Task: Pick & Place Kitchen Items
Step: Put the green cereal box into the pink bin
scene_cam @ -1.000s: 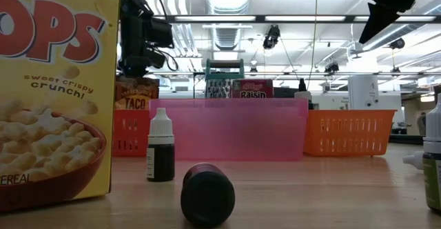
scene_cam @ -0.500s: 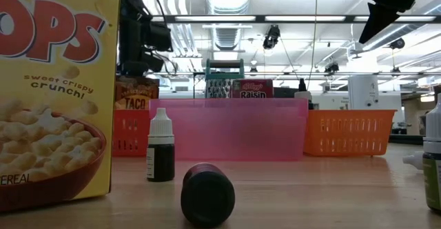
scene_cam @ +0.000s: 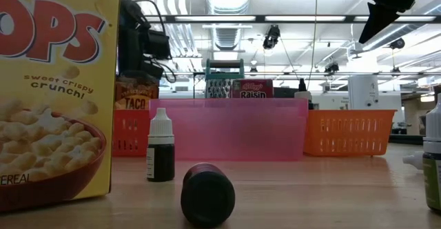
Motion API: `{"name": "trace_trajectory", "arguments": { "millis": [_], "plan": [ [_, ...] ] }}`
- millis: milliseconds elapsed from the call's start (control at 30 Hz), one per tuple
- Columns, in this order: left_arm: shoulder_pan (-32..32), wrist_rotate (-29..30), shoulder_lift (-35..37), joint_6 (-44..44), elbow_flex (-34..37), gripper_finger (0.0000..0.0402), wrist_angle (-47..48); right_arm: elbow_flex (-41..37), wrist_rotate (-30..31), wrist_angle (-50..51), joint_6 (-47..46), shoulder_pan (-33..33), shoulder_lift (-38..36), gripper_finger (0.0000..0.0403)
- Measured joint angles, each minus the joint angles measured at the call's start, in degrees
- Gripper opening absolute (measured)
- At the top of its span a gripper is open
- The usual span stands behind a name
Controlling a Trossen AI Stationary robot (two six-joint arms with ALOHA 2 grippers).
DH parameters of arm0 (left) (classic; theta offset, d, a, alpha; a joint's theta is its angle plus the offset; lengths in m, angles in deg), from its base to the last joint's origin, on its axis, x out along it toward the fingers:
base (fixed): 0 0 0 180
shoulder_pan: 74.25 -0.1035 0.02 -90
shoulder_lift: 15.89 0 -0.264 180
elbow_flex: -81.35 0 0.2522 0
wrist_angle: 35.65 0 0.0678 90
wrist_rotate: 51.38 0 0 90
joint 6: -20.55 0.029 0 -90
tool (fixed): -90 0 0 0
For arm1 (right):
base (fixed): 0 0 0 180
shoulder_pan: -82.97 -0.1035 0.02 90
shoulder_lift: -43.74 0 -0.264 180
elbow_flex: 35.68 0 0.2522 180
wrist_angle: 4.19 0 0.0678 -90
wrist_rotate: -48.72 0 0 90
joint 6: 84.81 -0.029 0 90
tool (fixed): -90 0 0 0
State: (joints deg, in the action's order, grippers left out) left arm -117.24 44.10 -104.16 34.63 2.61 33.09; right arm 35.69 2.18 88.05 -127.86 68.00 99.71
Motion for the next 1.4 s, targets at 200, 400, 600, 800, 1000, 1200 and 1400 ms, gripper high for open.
{"name": "trace_trajectory", "arguments": {
  "millis": [200, 400, 600, 800, 1000, 1200, 1400],
  "plan": [
    [-0.1, 0.7, 0.0, 0.7, 0.2, 0.0278, -0.9, 0.0, 0.0, 0.0, 0.0, 0.0, 0.0, 0.0008],
    [-0.1, 0.8, 0.0, 1.3, 0.2, 0.0229, -2.1, 0.0, 0.0, 0.0, 0.0, 0.0, 0.0, 0.0008],
    [-0.1, 1.3, 0.0, 2.4, 0.2, 0.0176, -2.3, 0.0, 0.0, 0.0, 0.0, 0.0, 0.0, 0.0008],
    [-0.1, 1.5, 0.1, 2.8, 0.2, 0.0146, -1.6, 0.0, 0.0, 0.0, 0.0, 0.0, 0.0, 0.0008],
    [-0.1, 1.5, 0.3, 2.5, -0.8, 0.0146, 1.4, 0.0, 0.0, 0.0, 0.0, 0.0, 0.0, 0.0008],
    [-0.1, 1.5, 0.3, 1.9, -1.8, 0.0147, 3.6, 0.0, 0.0, 0.0, 0.0, 0.0, 0.0, 0.0008],
    [-0.1, 1.5, 0.3, 1.3, -2.6, 0.0147, 5.2, 0.0, 0.0, 0.0, 0.0, 0.0, 0.0, 0.0008]
  ]
}}
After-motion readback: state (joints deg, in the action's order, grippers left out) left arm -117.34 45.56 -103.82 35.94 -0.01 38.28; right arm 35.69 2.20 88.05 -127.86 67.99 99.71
